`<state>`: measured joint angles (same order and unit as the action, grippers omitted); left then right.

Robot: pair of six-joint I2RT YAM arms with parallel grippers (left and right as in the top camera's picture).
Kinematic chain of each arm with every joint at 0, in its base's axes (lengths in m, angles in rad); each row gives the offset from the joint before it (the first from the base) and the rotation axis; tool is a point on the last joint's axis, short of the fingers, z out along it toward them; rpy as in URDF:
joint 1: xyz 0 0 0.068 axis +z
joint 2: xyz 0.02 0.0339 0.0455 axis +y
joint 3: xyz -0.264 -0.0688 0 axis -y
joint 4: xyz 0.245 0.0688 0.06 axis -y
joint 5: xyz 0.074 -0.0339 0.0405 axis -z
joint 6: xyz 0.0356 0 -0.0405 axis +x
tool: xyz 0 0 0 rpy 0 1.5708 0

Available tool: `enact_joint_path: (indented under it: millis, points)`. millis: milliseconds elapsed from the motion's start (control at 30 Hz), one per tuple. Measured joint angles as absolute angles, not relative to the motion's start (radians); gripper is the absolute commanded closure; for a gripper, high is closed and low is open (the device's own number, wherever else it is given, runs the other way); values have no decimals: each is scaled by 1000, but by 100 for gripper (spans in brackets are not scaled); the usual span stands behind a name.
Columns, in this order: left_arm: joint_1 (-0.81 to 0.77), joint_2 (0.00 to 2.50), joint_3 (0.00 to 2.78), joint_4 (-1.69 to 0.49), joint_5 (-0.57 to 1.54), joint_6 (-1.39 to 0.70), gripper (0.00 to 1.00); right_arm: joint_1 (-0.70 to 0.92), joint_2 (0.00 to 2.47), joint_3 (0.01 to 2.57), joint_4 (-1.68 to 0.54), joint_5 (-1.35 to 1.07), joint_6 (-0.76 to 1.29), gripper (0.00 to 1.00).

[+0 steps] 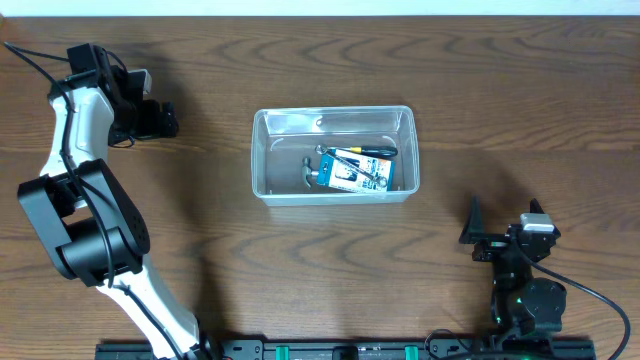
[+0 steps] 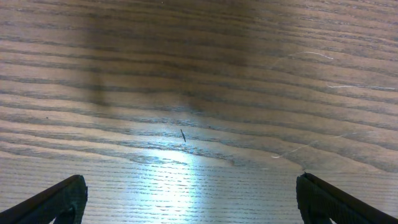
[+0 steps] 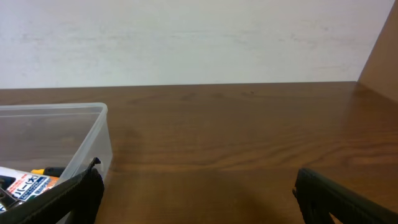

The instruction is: Pack container

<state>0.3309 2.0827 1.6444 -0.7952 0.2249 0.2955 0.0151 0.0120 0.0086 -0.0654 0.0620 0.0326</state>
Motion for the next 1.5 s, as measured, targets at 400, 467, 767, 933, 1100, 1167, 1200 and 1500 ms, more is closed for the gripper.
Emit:
enact_joint_path:
  millis: [400,467,767,933,1100,1167,1200,1500]
  points:
    - [331,2083,1644,-795,225,295,2,15,12,9,-65,61,33,1]
    - [331,2083,1644,-795,225,295,2,15,12,9,-66,60,33,1]
    - [331,2083,1644,-795,225,295,2,15,12,9,-66,60,33,1]
    - [327,2082,1644,-795,225,295,2,15,12,9,-66,59,33,1]
    - [307,2048,1643,-796,224,295,2,15,12,9,-66,60,33,1]
    - [295,2001,1641,-796,222,295,2,15,12,9,-66,59,33,1]
    - [286,1963,1640,-796,222,295,2,15,12,9,-66,59,33,1]
    - [210,1625,1640,-795,221,295,2,15,12,9,-66,59,33,1]
